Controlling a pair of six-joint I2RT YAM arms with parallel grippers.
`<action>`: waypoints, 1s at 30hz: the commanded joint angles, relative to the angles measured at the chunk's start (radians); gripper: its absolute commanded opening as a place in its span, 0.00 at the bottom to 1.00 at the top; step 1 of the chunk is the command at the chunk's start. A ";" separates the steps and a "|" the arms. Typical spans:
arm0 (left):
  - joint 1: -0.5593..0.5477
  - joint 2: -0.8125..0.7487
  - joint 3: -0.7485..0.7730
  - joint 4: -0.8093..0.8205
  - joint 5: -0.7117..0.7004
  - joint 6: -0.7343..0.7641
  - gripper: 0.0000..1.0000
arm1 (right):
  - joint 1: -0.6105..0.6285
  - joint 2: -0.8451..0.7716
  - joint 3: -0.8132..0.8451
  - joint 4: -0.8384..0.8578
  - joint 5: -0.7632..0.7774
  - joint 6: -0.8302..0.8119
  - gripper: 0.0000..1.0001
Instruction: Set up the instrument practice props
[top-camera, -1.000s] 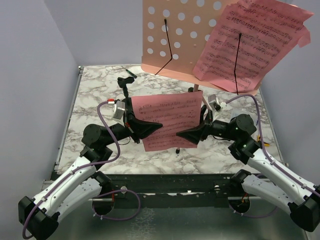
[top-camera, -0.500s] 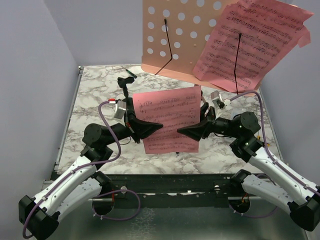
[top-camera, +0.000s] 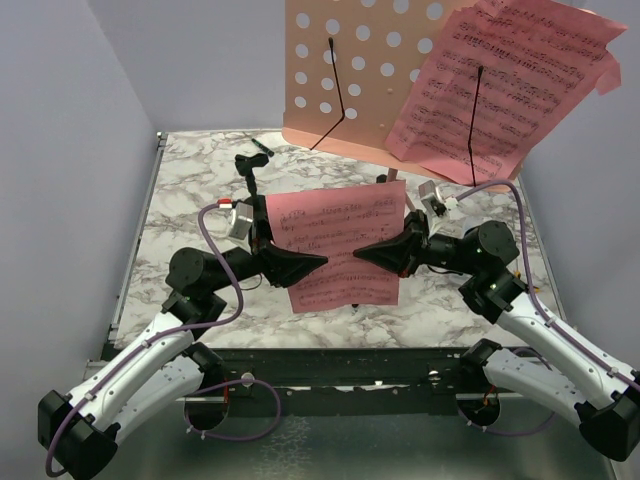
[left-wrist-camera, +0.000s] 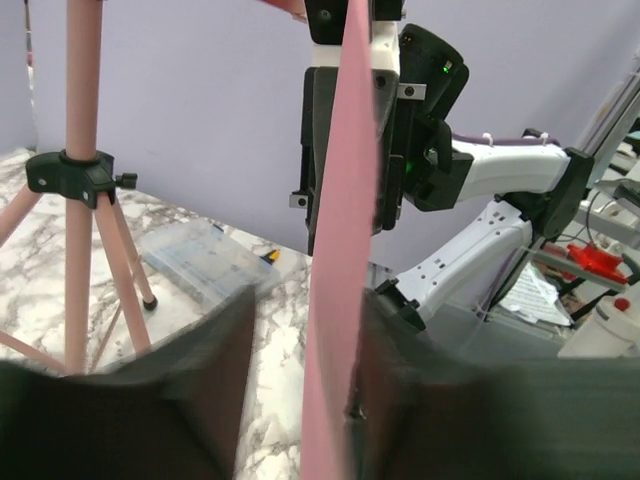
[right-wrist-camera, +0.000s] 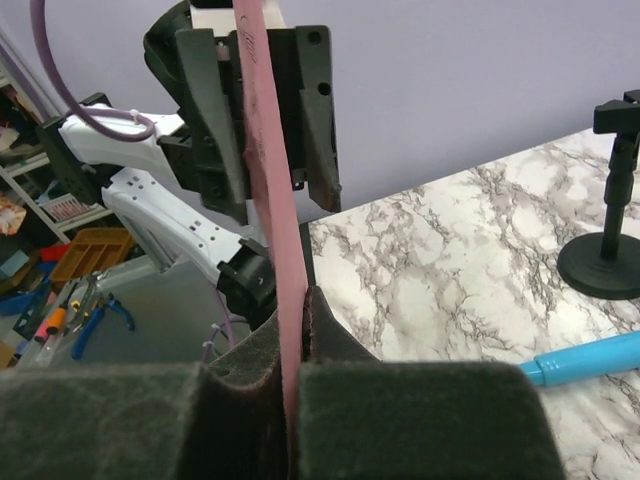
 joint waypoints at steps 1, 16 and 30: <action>-0.003 -0.008 -0.023 0.016 -0.018 0.024 0.61 | 0.003 -0.010 0.023 -0.035 0.004 -0.024 0.01; -0.003 0.010 -0.057 0.008 -0.065 0.034 0.99 | 0.003 -0.057 0.030 -0.138 0.093 -0.071 0.01; -0.003 0.076 -0.051 -0.138 -0.186 0.086 0.99 | 0.004 -0.115 0.081 -0.304 0.259 -0.110 0.01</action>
